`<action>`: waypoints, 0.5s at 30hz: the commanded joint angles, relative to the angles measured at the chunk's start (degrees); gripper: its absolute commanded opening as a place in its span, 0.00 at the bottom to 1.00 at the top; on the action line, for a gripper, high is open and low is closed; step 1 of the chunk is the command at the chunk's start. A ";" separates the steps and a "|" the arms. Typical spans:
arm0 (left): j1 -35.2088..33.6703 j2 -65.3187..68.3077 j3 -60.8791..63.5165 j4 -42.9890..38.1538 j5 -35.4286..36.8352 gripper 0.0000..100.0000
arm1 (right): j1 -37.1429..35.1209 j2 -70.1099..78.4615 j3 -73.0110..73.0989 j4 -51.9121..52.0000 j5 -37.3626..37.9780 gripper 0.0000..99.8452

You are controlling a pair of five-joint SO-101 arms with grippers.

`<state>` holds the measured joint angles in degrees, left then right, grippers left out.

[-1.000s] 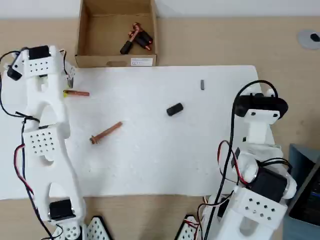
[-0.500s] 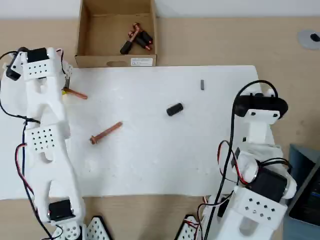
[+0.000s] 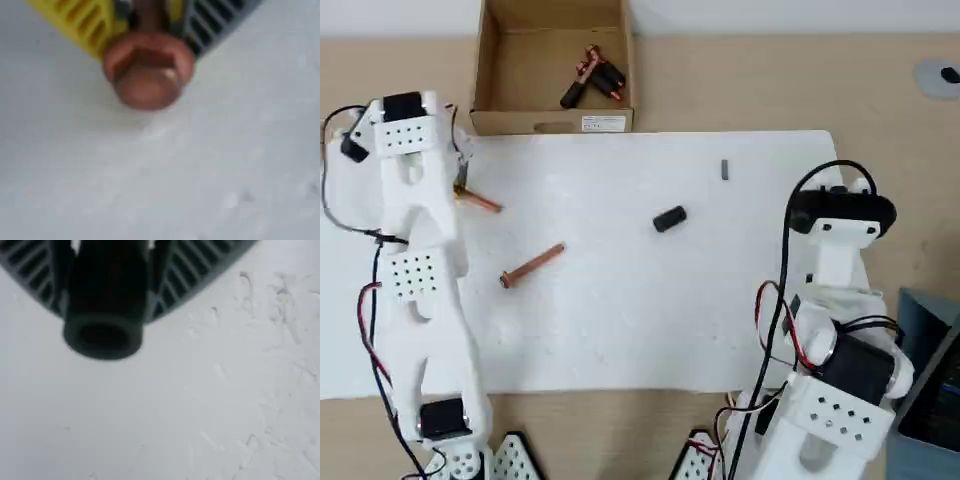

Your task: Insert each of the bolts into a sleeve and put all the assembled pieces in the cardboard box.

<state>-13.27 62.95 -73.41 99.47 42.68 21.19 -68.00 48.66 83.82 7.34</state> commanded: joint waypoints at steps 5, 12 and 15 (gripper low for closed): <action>5.89 -10.68 -10.02 1.05 -5.36 0.00 | 0.22 -0.75 -6.02 -0.79 0.09 0.01; 10.64 -20.53 -8.35 1.05 -10.73 0.00 | 0.22 -0.75 -8.75 3.96 0.09 0.01; 12.31 -26.15 -6.24 1.05 -12.48 0.00 | 0.57 -0.84 -9.19 5.01 0.09 0.01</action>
<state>-2.90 45.54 -79.65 100.18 31.60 21.19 -68.00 42.77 88.22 7.34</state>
